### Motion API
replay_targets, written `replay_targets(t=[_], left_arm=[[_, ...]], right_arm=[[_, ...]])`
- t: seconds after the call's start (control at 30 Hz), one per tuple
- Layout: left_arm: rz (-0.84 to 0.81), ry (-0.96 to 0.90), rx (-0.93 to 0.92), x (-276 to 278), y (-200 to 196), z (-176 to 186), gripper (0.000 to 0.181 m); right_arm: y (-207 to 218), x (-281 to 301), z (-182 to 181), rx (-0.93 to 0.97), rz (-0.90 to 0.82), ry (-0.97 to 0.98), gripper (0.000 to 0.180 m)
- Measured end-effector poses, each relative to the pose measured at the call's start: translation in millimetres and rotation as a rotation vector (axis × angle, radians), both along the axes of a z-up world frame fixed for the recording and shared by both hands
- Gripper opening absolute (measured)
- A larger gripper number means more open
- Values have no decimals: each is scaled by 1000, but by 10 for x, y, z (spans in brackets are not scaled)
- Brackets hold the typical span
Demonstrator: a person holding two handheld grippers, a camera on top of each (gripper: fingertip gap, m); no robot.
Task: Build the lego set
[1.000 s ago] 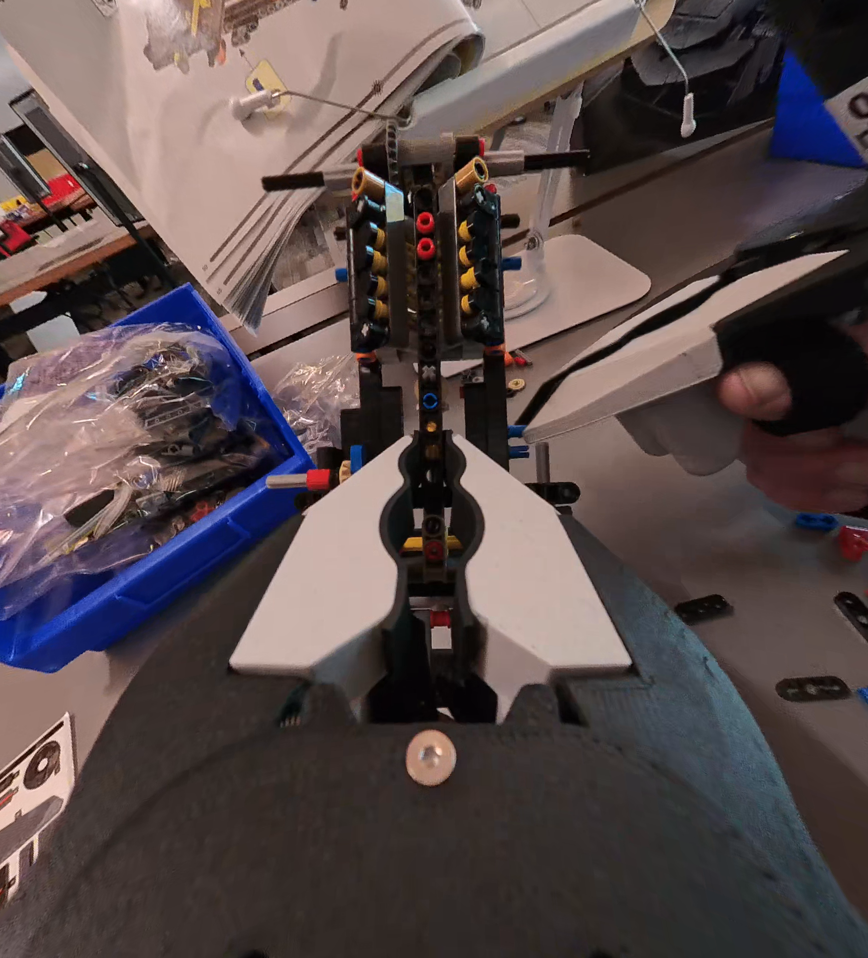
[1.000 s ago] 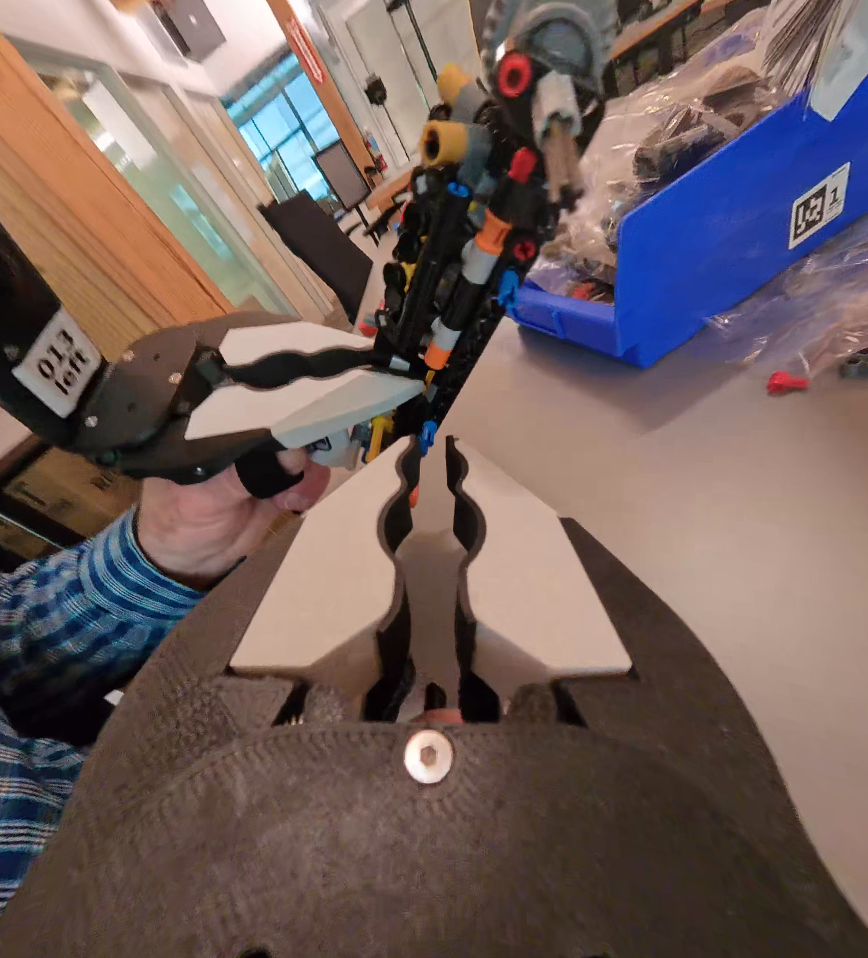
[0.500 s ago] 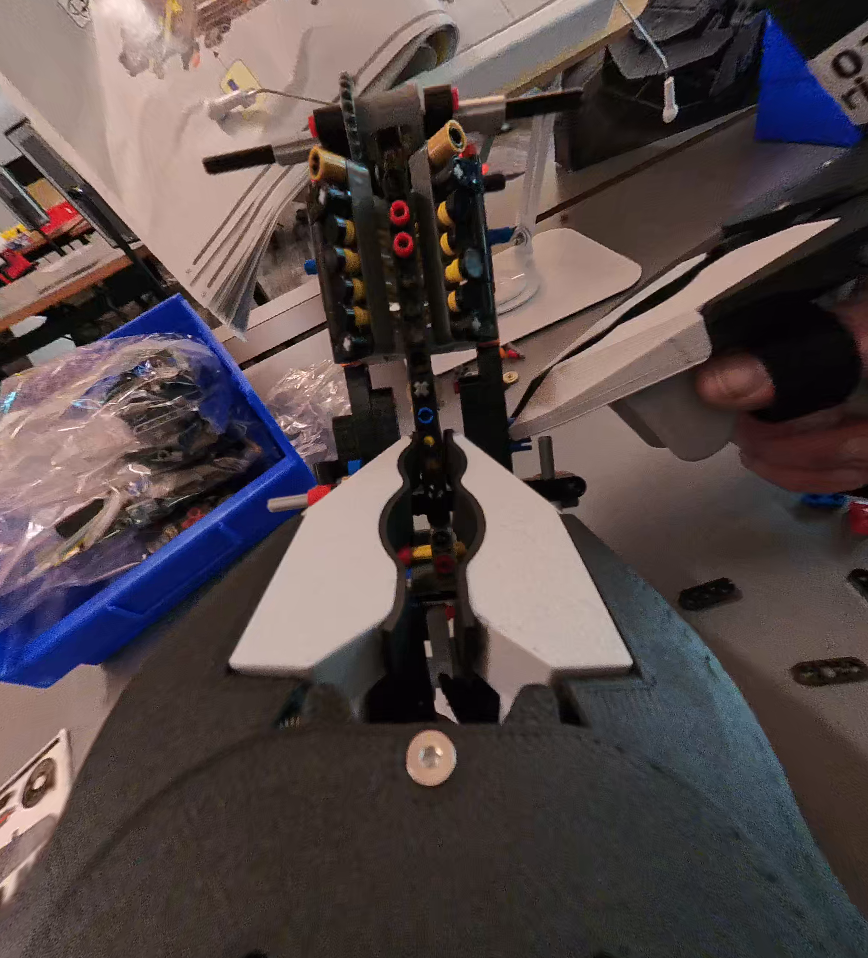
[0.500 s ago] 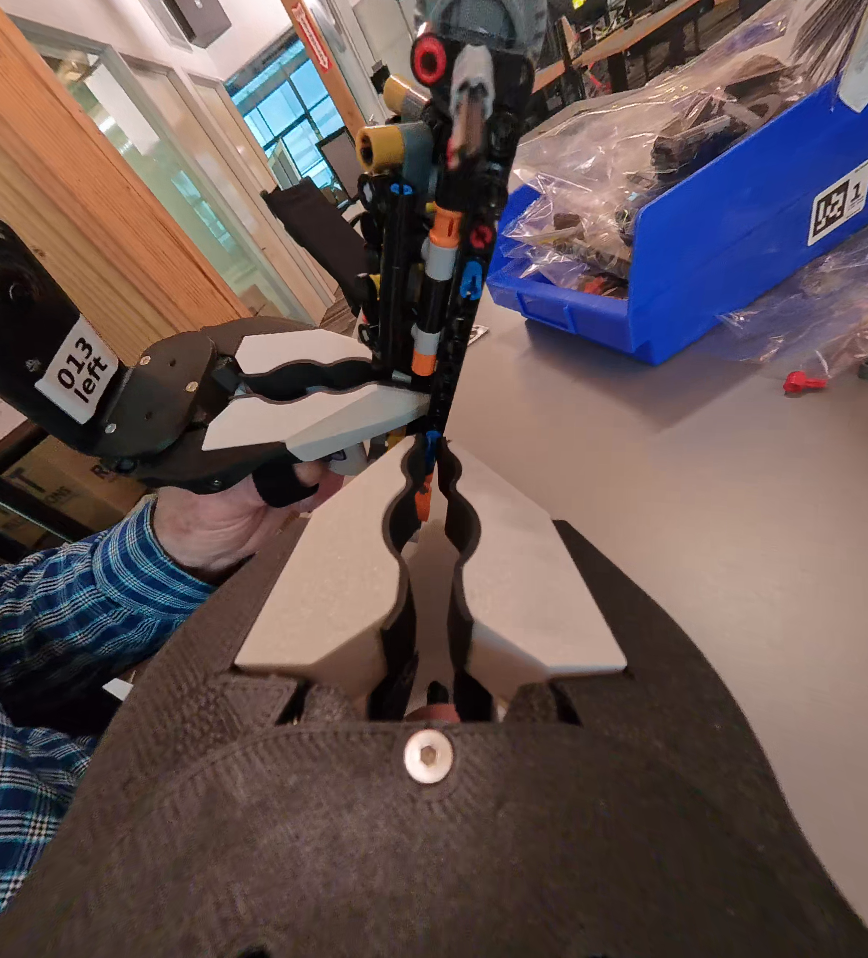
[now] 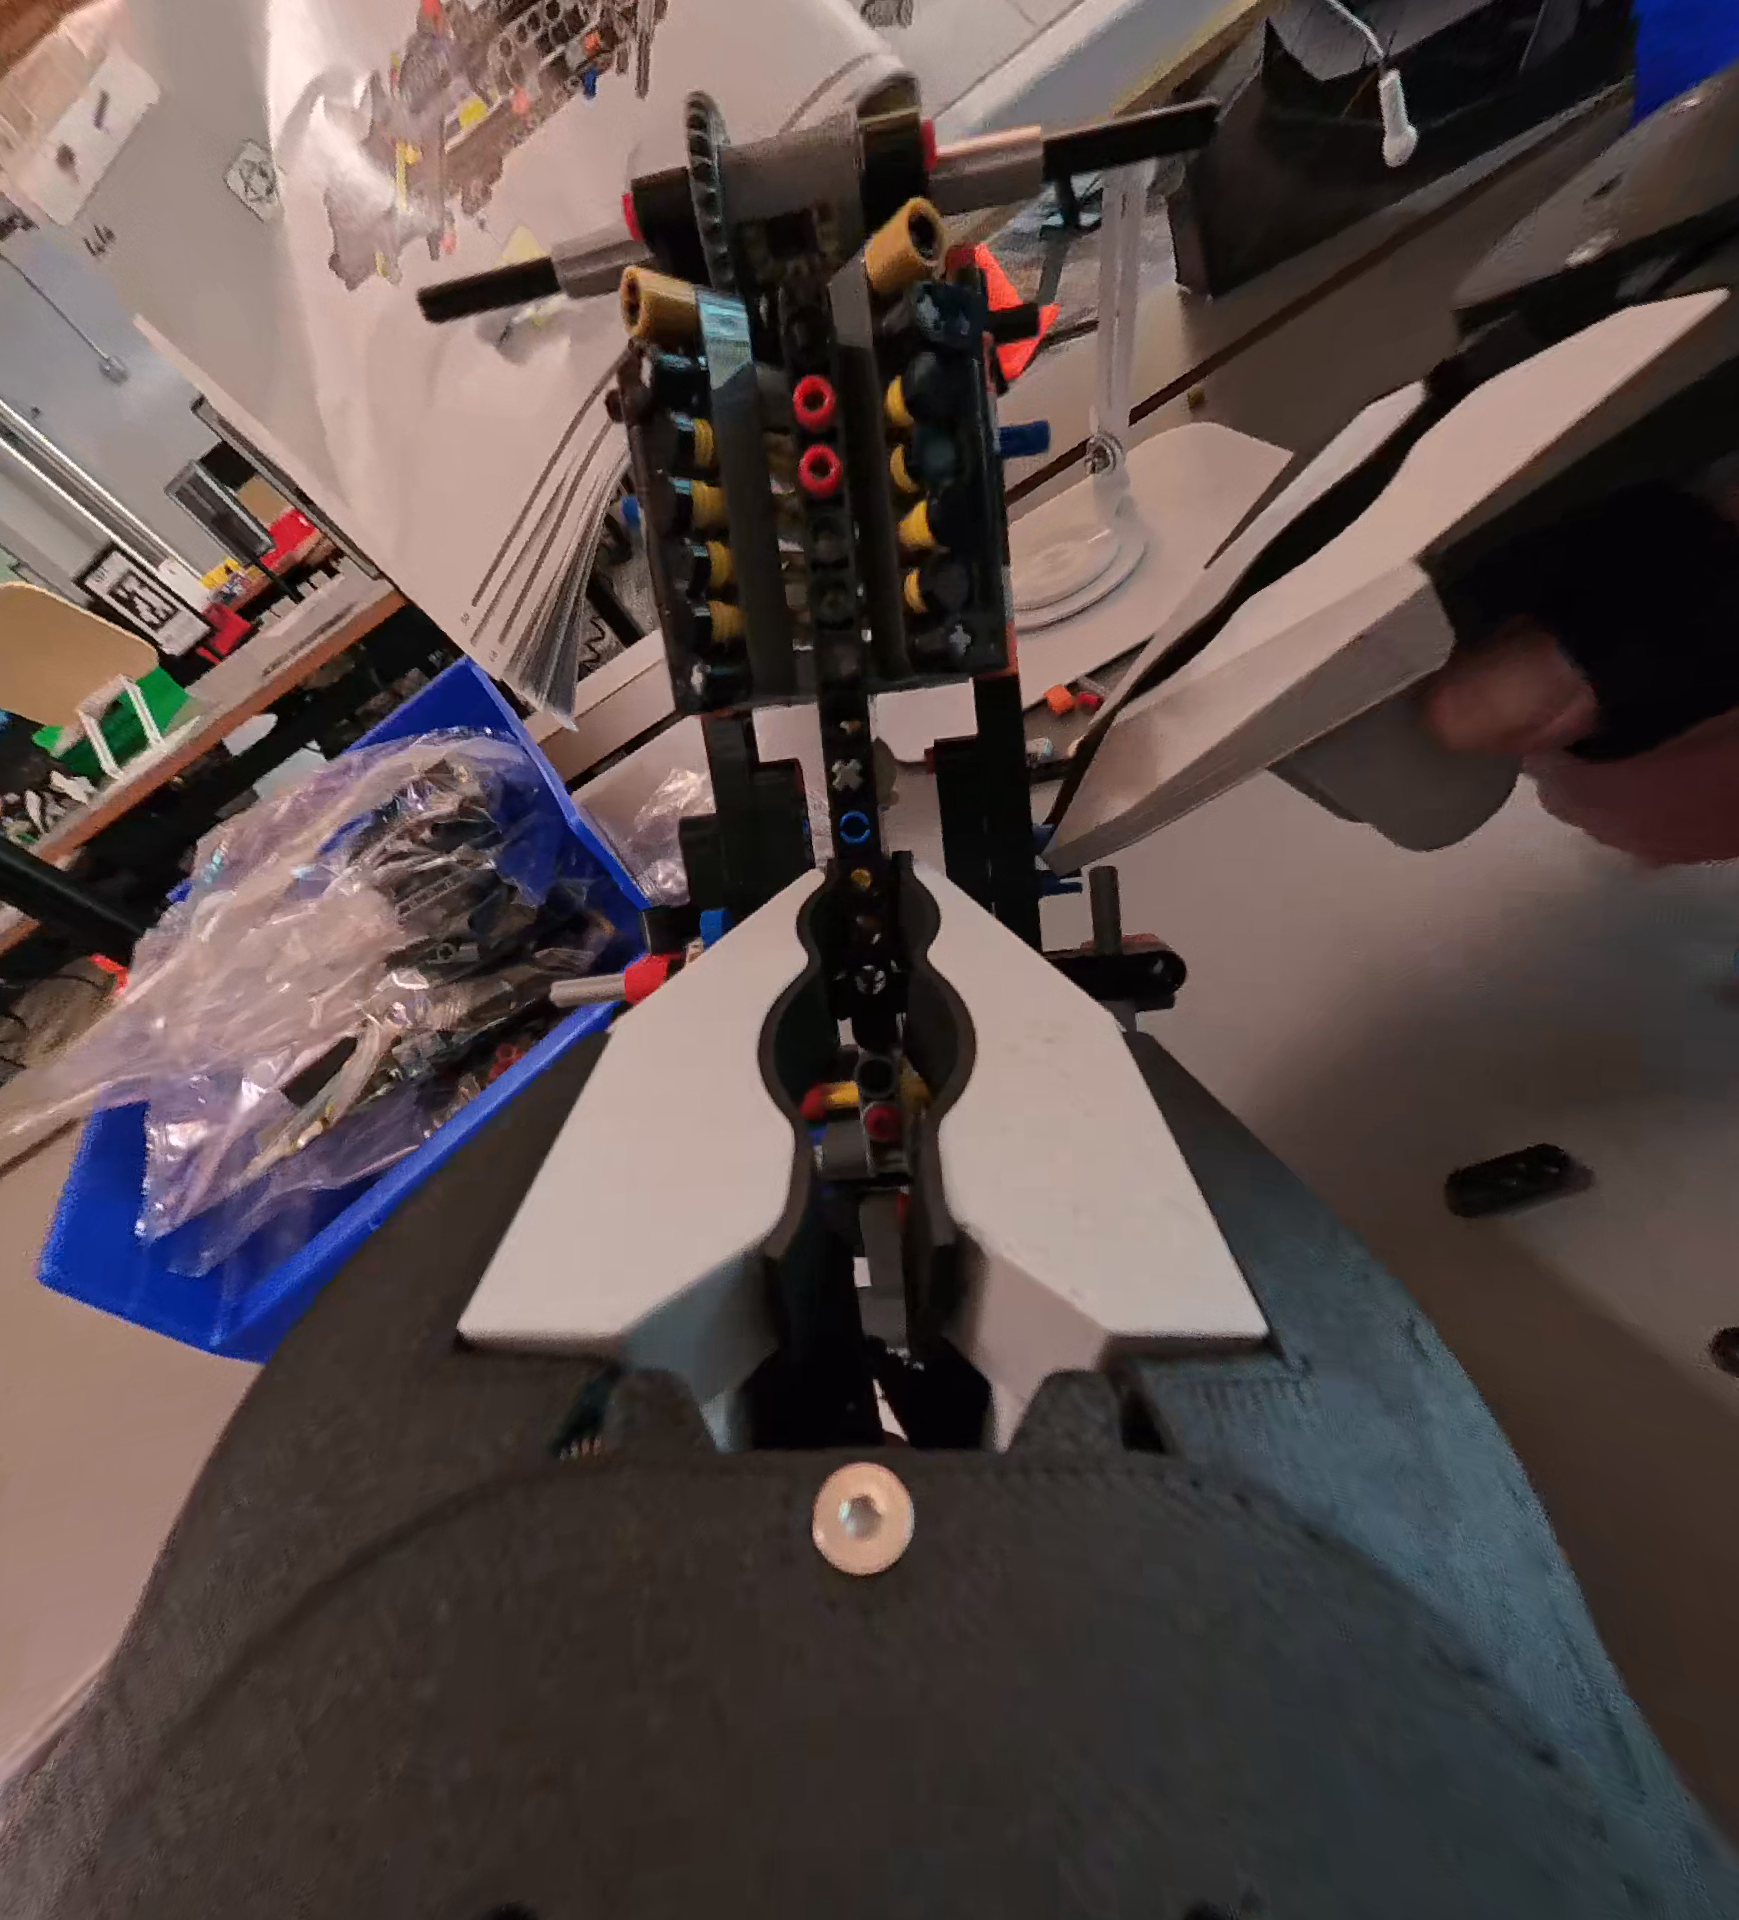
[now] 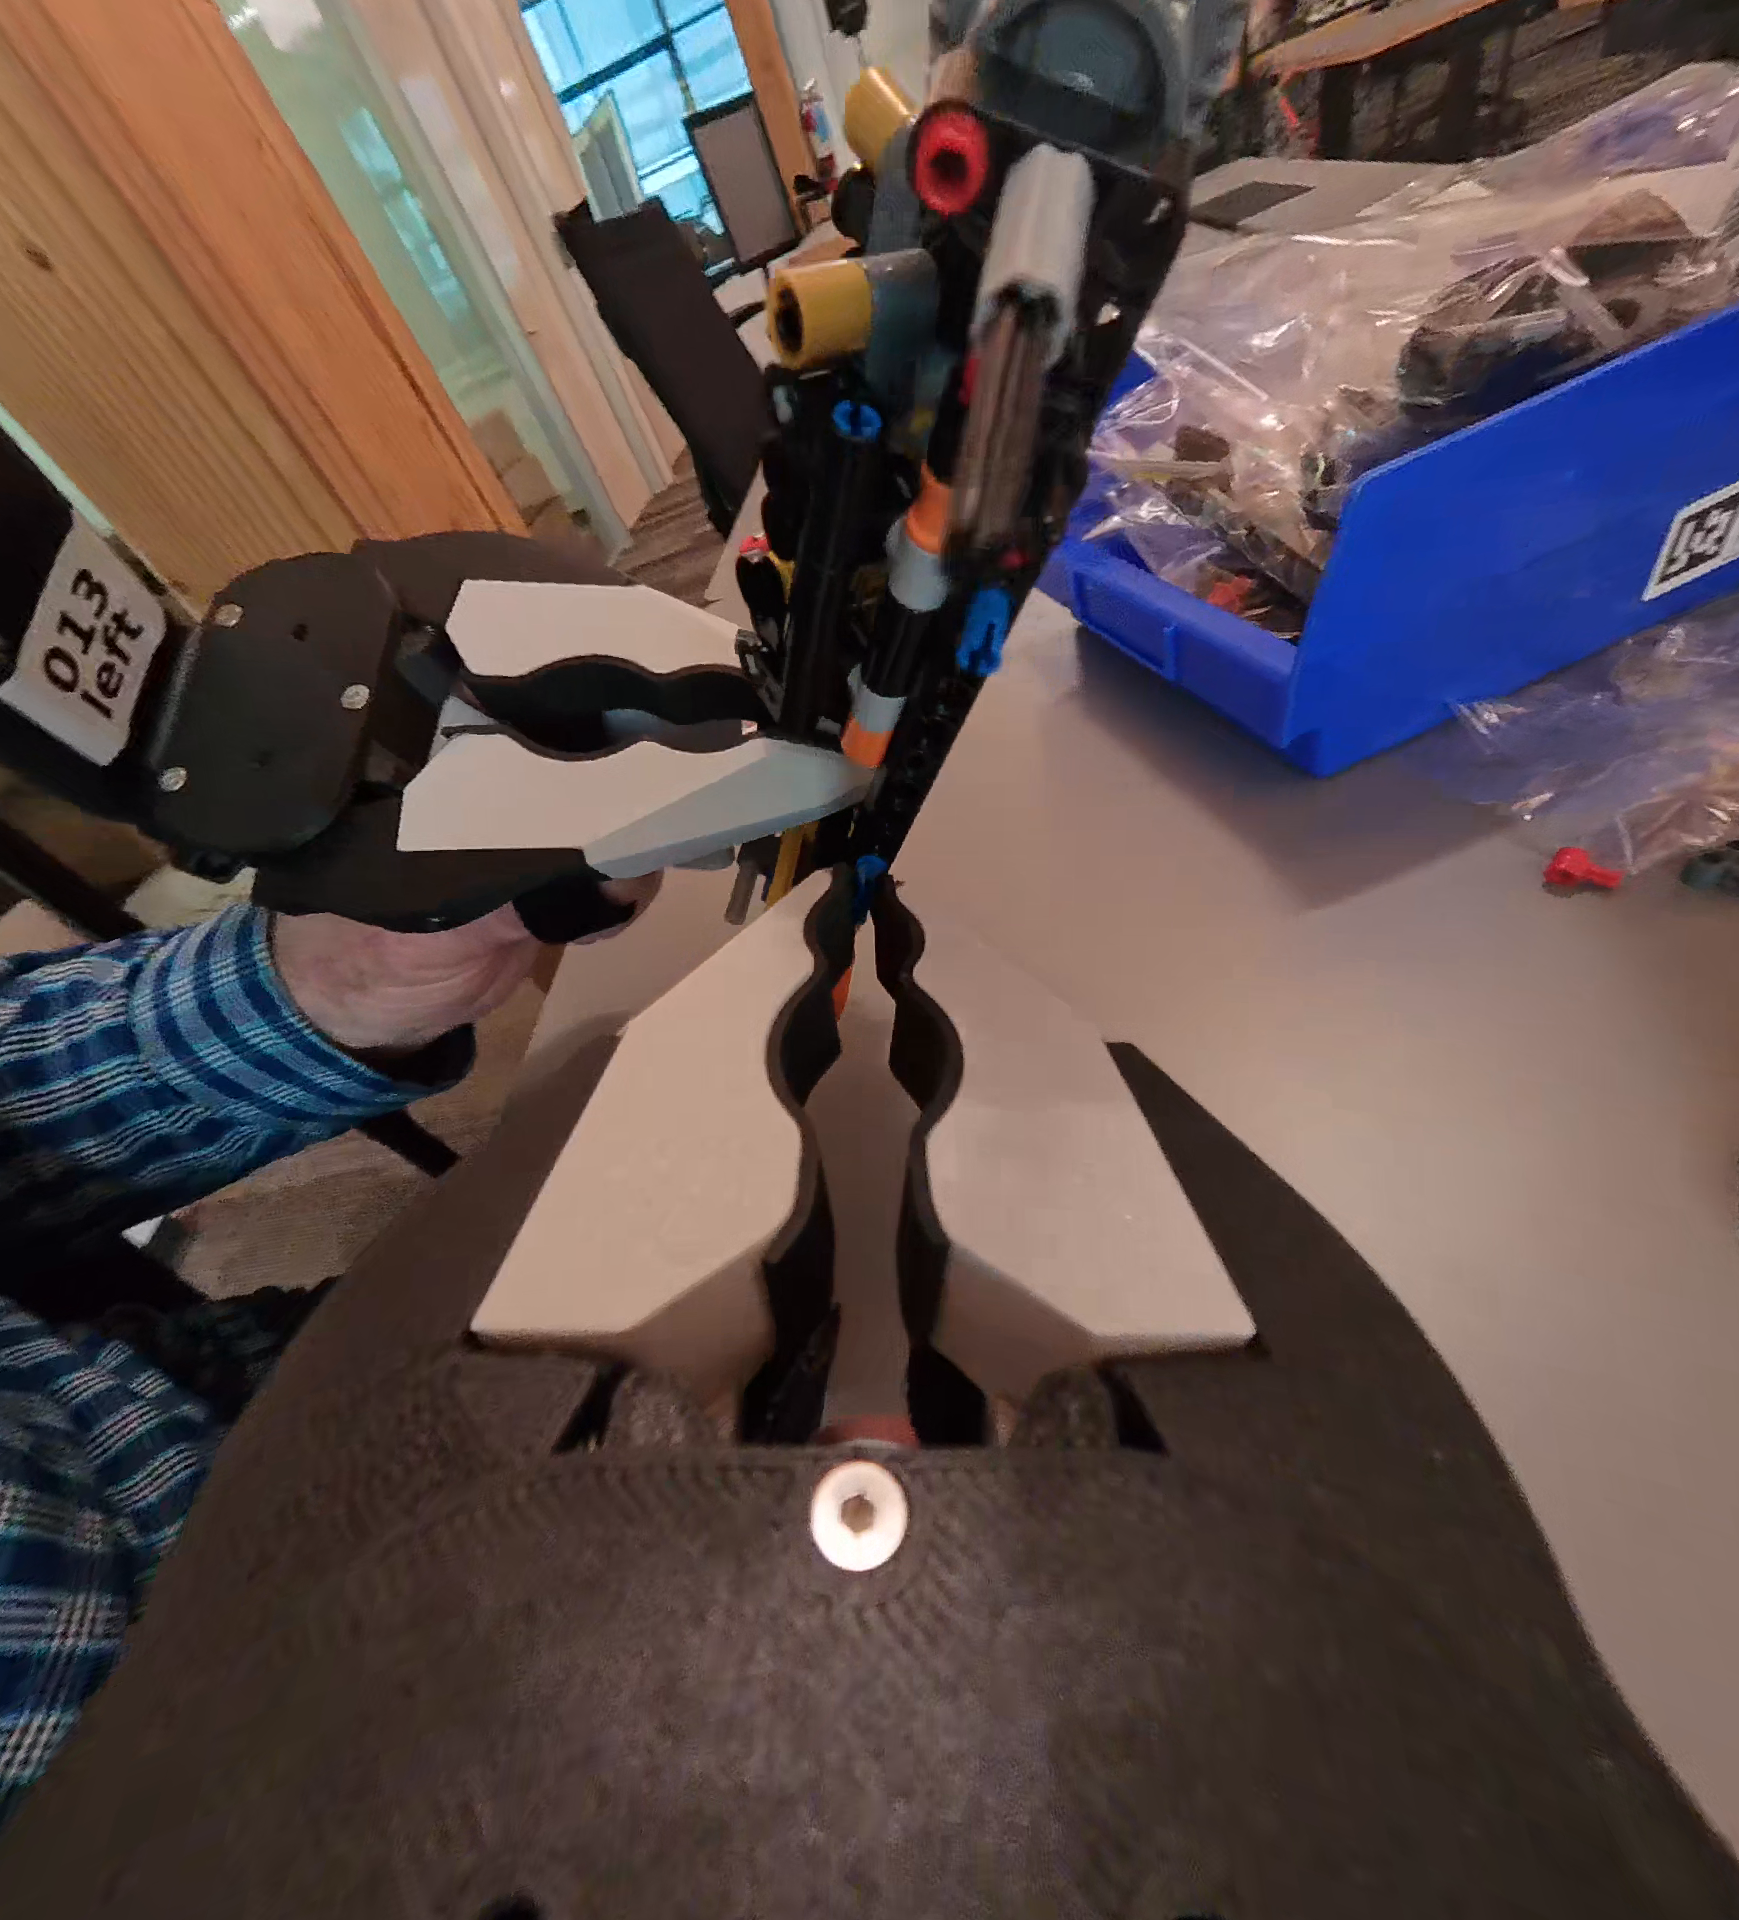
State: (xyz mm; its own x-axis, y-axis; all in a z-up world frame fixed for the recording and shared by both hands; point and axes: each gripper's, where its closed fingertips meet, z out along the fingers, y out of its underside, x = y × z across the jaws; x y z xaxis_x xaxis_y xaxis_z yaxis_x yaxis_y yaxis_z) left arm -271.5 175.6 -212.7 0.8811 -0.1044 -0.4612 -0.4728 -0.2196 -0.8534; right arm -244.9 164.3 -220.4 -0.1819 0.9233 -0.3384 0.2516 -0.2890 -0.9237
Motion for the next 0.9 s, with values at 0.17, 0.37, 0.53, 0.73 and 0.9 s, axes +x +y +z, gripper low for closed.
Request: replay_targets(t=[0.17, 0.37, 0.53, 0.73, 0.9], left_arm=[[14, -7, -7, -3, 27, -11, 6], [169, -65, 42, -594, -105, 164, 5], [121, -75, 37, -400, -58, 143, 5], [68, -147, 2, -286, -38, 78, 5], [63, -185, -18, -269, -22, 45, 5]], right_arm=[[17, 1, -19, -114, -47, 11, 0], [176, 151, 16, -36, -142, 11, 0], [102, 74, 111, -20, -85, 5, 0], [49, -10, 64, -41, -39, -50, 0], [47, -68, 40, -44, -38, -69, 0]])
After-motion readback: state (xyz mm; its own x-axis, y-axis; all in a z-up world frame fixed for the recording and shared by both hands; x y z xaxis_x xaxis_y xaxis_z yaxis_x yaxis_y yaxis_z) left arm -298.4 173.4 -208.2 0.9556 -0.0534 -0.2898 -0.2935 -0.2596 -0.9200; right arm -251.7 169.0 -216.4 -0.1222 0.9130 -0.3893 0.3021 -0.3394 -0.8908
